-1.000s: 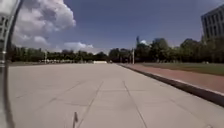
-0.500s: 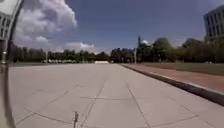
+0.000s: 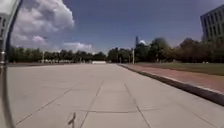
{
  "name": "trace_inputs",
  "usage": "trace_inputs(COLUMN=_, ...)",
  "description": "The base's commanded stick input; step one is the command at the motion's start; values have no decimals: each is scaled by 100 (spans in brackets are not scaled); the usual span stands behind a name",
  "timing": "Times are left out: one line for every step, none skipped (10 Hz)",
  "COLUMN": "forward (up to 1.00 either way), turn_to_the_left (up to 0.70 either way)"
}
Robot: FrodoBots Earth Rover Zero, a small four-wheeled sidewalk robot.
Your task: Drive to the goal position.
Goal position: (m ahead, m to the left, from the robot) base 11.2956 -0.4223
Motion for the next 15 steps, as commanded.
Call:
trace_inputs(forward=85, turn_to_the_left=-1)
trace_inputs(forward=85, turn_to_the_left=-22)
trace_inputs(forward=85, turn_to_the_left=-33)
trace_inputs(forward=85, turn_to_the_left=-29)
trace_inputs(forward=85, turn_to_the_left=-13)
trace_inputs(forward=85, turn_to_the_left=0)
trace_inputs(forward=85, turn_to_the_left=0)
trace_inputs(forward=85, turn_to_the_left=0)
trace_inputs(forward=85, turn_to_the_left=0)
trace_inputs(forward=85, turn_to_the_left=0)
trace_inputs(forward=85, turn_to_the_left=0)
trace_inputs(forward=85, turn_to_the_left=0)
trace_inputs(forward=85, turn_to_the_left=0)
trace_inputs(forward=85, turn_to_the_left=0)
trace_inputs(forward=85, turn_to_the_left=0)
